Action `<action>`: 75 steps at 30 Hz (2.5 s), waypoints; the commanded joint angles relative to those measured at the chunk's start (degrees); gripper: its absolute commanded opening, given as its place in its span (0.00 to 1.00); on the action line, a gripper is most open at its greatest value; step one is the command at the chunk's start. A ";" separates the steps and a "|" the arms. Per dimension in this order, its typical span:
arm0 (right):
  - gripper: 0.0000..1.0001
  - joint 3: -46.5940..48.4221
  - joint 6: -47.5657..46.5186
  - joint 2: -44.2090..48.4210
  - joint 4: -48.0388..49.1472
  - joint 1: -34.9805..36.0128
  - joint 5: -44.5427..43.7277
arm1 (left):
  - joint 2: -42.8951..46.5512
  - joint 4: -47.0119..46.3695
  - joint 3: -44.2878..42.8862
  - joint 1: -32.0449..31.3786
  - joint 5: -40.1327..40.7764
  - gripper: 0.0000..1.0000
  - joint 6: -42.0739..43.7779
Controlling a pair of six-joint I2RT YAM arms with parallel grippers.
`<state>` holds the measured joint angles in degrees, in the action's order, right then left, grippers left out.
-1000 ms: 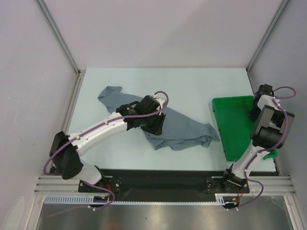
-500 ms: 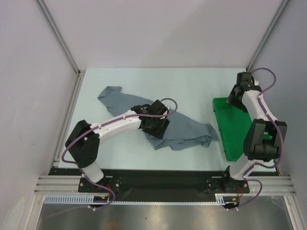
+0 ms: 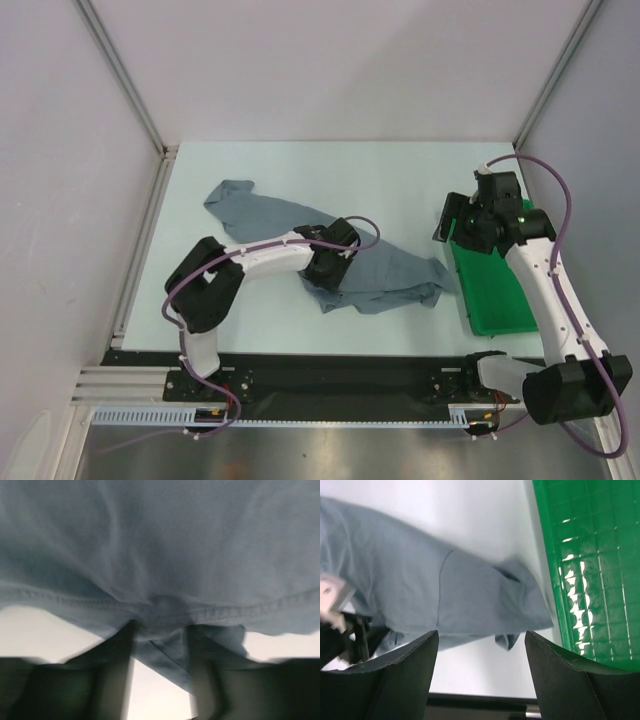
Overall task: Fold and stack the t-shirts
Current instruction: Flatten the tshirt out
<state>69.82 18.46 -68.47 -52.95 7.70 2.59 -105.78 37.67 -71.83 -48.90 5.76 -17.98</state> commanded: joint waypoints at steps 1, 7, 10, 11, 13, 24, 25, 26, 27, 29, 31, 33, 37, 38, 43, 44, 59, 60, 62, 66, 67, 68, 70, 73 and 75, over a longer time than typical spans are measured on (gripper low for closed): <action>0.76 -0.91 0.44 2.81 -3.74 -0.41 4.35 | -2.59 -2.25 -3.48 -0.40 2.15 0.42 2.24; 0.76 -0.48 1.23 2.81 -4.45 -0.23 6.81 | 1.78 -0.23 -2.36 1.17 4.44 0.00 1.28; 0.75 -0.91 0.79 1.94 -3.83 0.29 9.27 | 10.66 2.84 2.11 3.10 5.23 0.00 -1.09; 0.76 -1.00 0.62 1.41 -3.83 0.38 10.32 | 13.64 4.41 3.70 3.64 5.31 0.00 -2.40; 0.75 -1.88 0.53 0.27 -2.96 1.17 12.08 | 21.29 7.75 8.61 5.91 6.28 0.00 -4.16; 0.76 -6.98 4.48 -2.90 -0.05 7.24 18.50 | 38.10 18.93 16.47 16.82 9.89 0.30 -15.68; 0.77 -7.07 4.48 -3.16 -0.92 7.32 18.42 | 38.36 19.54 14.55 17.09 9.89 0.38 -16.29; 0.76 -7.07 4.39 -3.16 -1.45 7.24 18.42 | 38.36 19.37 13.40 17.09 9.10 0.44 -16.30; 0.76 -7.24 4.13 -3.16 -1.89 7.24 18.42 | 38.28 18.94 12.43 16.91 8.05 0.51 -15.60; 0.76 -7.77 3.69 -2.46 -2.33 7.24 17.81 | 38.01 13.24 10.84 13.59 1.49 0.55 -12.63; 0.77 -8.65 3.25 -1.59 -2.33 7.06 17.10 | 34.25 7.27 8.31 4.85 -2.84 0.56 -11.12; 0.77 -8.74 2.99 -1.67 -2.77 6.45 17.01 | 25.59 6.72 4.35 -1.95 -4.95 0.55 -9.01; 0.77 -8.12 3.69 -1.85 -5.75 0.24 15.78 | 14.91 3.22 -3.04 -14.43 -8.13 0.40 -6.63; 0.76 -8.12 3.60 -1.67 -6.11 -1.36 16.30 | 14.03 2.33 -3.22 -16.12 -7.87 0.39 -6.81; 0.76 -3.12 6.05 -2.55 -9.45 -3.57 8.93 | 9.29 -0.05 -3.57 -26.13 -2.53 0.33 -10.75; 0.76 -2.33 6.41 -2.29 -9.28 -4.01 7.71 | 8.58 0.12 -4.01 -27.37 -0.85 0.33 -11.28; 0.75 -0.39 6.50 0.44 -11.12 -2.26 7.78 | -2.15 -9.02 -0.67 -20.37 -2.77 0.35 -15.08; 0.75 -0.48 6.68 0.44 -11.12 -2.17 8.04 | -3.46 -8.23 -1.29 -18.18 -2.60 0.34 -14.37; 0.75 -0.48 6.59 0.70 -11.12 -2.08 8.40 | -3.73 -9.01 -1.47 -16.41 -2.59 0.34 -12.53; 0.75 -0.74 6.24 1.05 -11.56 -1.73 8.04 | -4.79 -6.66 -2.43 -13.24 -2.51 0.36 -10.85; 0.75 -0.91 6.15 1.23 -11.56 -1.64 8.22 | -4.27 -6.47 -2.87 -13.32 -2.86 0.36 -10.24; 0.75 -1.44 6.15 1.58 -11.48 -1.55 8.31 | -3.74 -6.47 -2.87 -13.58 -3.21 0.36 -10.15; 0.75 -1.97 6.24 1.84 -11.30 -1.46 8.66 | -2.69 -5.51 -3.14 -15.60 -3.12 0.39 -10.93; 0.75 -2.94 6.07 2.28 -10.95 -1.38 9.18 | -1.80 -2.61 -4.97 -19.11 -1.90 0.50 -12.60; 0.75 -3.20 5.89 2.46 -10.69 -1.29 9.19 | -0.66 -0.77 -5.60 -21.22 -0.05 0.51 -13.40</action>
<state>66.98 24.77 -67.53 -63.55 5.96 11.29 -109.49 33.82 -74.35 -66.70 3.18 -30.98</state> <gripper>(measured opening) 0.752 0.509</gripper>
